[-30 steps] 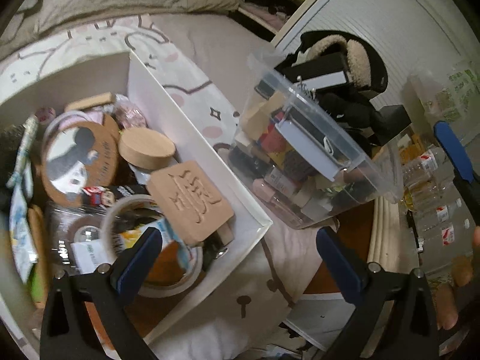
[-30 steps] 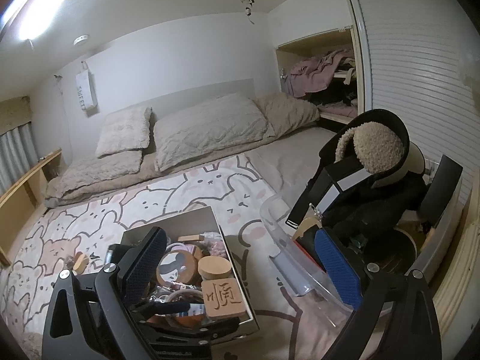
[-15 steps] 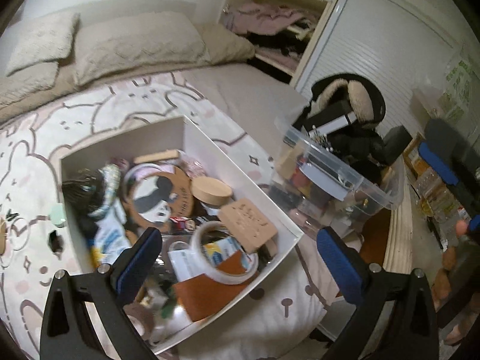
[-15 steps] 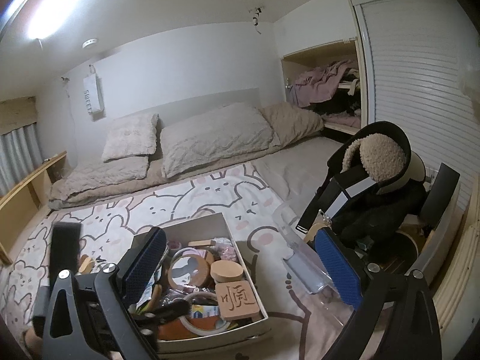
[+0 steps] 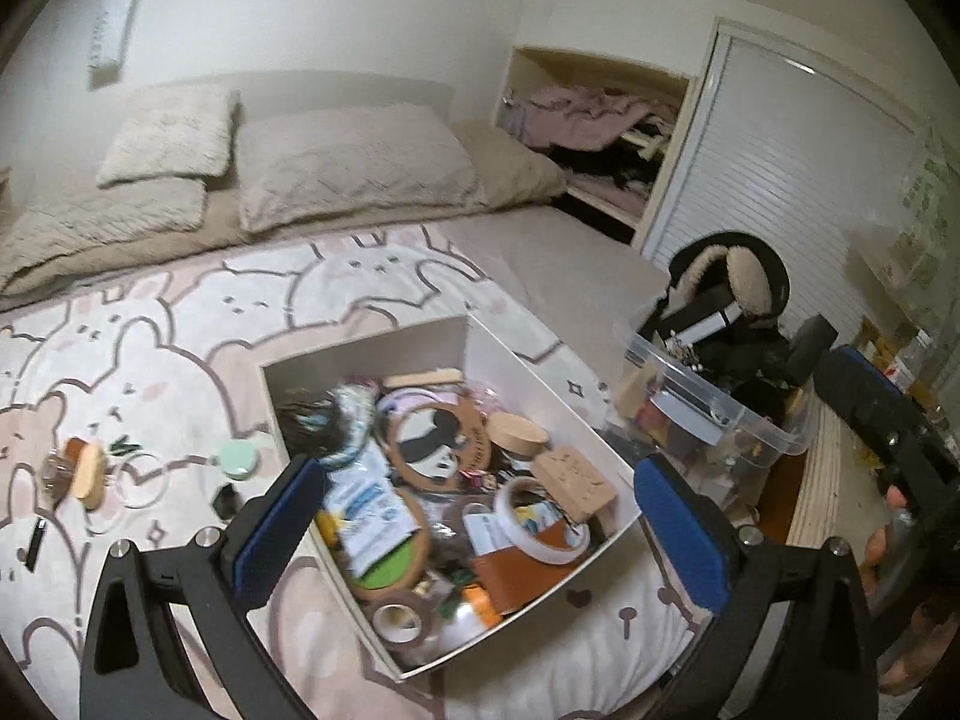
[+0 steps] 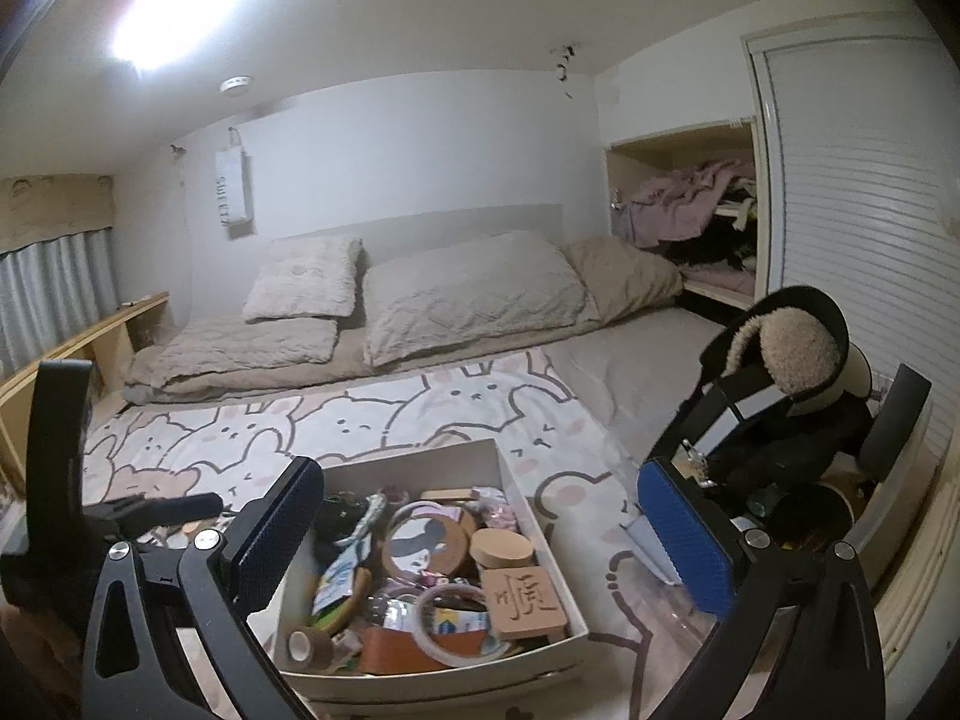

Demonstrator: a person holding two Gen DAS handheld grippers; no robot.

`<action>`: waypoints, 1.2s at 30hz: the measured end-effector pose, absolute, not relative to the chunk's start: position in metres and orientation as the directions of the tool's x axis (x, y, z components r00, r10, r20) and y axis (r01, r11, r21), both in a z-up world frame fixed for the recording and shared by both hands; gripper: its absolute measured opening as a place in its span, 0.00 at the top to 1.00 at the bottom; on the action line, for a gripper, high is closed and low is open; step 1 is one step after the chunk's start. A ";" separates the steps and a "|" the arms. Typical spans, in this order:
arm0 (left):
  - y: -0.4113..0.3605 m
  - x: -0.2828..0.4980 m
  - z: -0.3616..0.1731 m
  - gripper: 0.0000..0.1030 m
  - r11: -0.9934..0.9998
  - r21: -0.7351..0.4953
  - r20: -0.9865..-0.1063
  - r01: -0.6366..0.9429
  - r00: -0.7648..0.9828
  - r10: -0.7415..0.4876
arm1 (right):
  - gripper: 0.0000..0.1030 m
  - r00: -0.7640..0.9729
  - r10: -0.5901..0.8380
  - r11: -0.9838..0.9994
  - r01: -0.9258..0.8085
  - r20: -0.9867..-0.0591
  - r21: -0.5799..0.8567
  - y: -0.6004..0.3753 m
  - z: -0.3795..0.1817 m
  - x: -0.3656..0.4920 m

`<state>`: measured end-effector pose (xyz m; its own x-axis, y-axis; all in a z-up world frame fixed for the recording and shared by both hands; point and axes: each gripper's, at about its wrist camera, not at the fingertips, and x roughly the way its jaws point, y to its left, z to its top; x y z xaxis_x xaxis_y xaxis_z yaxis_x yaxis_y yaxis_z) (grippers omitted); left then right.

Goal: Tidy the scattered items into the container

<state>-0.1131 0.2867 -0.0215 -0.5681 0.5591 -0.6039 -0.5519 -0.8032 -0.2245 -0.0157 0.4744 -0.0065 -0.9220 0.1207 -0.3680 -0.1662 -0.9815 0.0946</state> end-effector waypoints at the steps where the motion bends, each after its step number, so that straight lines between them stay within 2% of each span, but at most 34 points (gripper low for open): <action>1: 0.282 -0.112 -0.019 0.00 -0.807 -0.223 -0.599 -0.547 -0.577 0.556 | 0.00 -0.924 0.117 -0.983 -0.160 -0.364 0.090 0.471 -0.005 -0.015; 18: 0.194 -0.070 0.018 0.00 -0.882 -0.101 -0.514 -0.460 -0.734 0.443 | 0.00 -0.940 0.050 -0.998 -0.062 -0.337 0.025 0.400 0.002 -0.005; 36: 0.137 -0.029 0.022 0.00 -0.912 -0.055 -0.463 -0.408 -0.799 0.385 | 0.00 -0.944 0.017 -1.000 -0.021 -0.328 0.007 0.357 0.003 0.015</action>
